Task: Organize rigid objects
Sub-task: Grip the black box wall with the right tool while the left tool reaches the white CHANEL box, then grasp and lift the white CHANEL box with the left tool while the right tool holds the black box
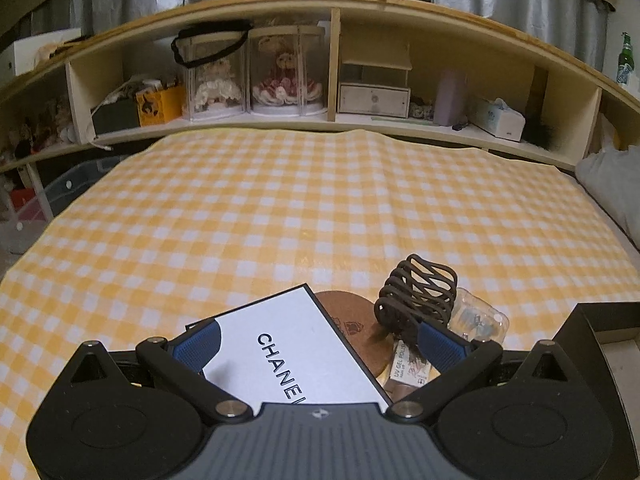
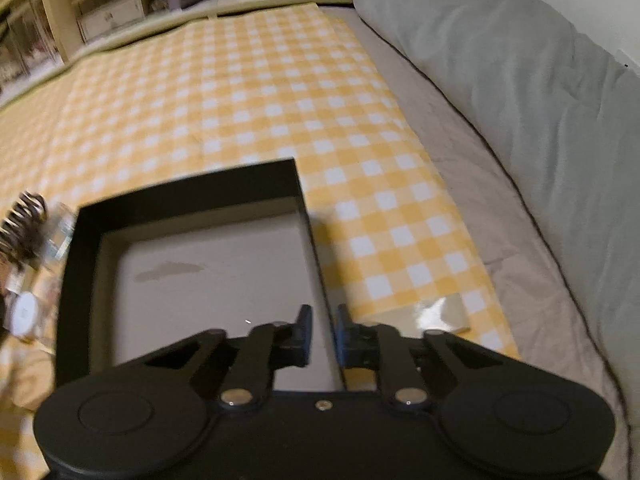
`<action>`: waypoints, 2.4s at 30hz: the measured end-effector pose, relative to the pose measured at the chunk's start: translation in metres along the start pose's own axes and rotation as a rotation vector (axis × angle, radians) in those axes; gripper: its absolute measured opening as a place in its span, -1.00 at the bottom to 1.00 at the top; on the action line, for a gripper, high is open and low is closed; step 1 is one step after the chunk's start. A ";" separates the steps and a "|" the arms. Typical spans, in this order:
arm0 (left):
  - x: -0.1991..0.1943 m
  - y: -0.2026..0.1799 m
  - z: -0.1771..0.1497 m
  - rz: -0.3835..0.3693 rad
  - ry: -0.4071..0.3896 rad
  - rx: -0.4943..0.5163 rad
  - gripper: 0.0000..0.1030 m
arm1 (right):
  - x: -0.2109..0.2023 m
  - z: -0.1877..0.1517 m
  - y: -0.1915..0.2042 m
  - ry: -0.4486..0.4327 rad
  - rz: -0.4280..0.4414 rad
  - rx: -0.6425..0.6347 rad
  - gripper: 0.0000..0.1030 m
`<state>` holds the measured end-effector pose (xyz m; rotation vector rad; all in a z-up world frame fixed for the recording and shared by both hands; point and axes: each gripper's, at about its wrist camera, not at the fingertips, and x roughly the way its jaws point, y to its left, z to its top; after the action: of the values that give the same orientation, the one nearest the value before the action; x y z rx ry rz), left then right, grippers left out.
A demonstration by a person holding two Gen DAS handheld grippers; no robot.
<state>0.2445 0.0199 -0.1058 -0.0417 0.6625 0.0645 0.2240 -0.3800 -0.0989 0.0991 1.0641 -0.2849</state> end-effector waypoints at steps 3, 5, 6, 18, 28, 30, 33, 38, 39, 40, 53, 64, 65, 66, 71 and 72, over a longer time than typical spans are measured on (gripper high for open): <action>0.007 0.004 0.000 -0.002 0.028 -0.035 1.00 | 0.000 0.003 0.000 0.002 -0.002 0.001 -0.87; 0.009 0.006 -0.001 0.002 0.042 -0.051 1.00 | 0.001 0.003 0.000 0.002 -0.008 -0.006 -0.87; 0.011 0.008 -0.002 0.007 0.051 -0.054 1.00 | 0.001 0.003 0.000 0.003 -0.008 -0.005 -0.87; 0.023 0.032 0.002 -0.019 0.111 -0.077 1.00 | 0.003 0.003 0.000 0.004 -0.003 0.005 -0.87; 0.035 0.054 0.008 -0.046 0.244 -0.280 1.00 | 0.003 0.003 -0.001 0.007 0.000 0.009 -0.87; 0.036 0.047 0.009 -0.051 0.261 -0.290 1.00 | 0.003 0.003 -0.001 0.007 0.001 0.010 -0.87; 0.037 0.035 0.010 0.003 0.270 -0.268 1.00 | 0.002 0.003 -0.001 0.008 0.000 0.008 -0.87; 0.042 0.022 0.007 0.072 0.283 -0.214 1.00 | 0.007 0.002 0.000 0.017 -0.008 0.010 -0.85; 0.042 0.022 0.007 0.081 0.286 -0.220 1.00 | 0.007 0.002 0.000 0.017 -0.009 0.008 -0.85; 0.044 0.023 0.007 0.084 0.297 -0.230 1.00 | 0.009 0.002 0.001 0.017 -0.012 0.002 -0.83; 0.051 0.071 0.003 -0.003 0.443 -0.476 0.95 | 0.008 0.005 0.001 0.062 0.007 -0.001 -0.89; 0.030 0.059 0.018 -0.048 0.342 -0.404 0.93 | 0.008 0.004 0.002 0.062 0.010 -0.003 -0.90; 0.028 0.056 0.019 -0.054 0.335 -0.394 0.93 | 0.008 0.004 0.002 0.061 0.011 -0.008 -0.90; 0.026 0.052 0.021 -0.060 0.330 -0.381 0.92 | 0.008 0.003 0.003 0.060 0.011 -0.014 -0.91; 0.032 0.032 0.015 -0.050 0.380 -0.243 0.93 | 0.006 0.003 0.004 0.059 0.011 -0.018 -0.91; 0.035 0.029 0.013 -0.039 0.399 -0.215 0.92 | 0.007 0.003 0.003 0.059 0.011 -0.018 -0.91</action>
<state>0.2780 0.0512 -0.1172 -0.2804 1.0516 0.0907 0.2308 -0.3792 -0.1035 0.0974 1.1244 -0.2632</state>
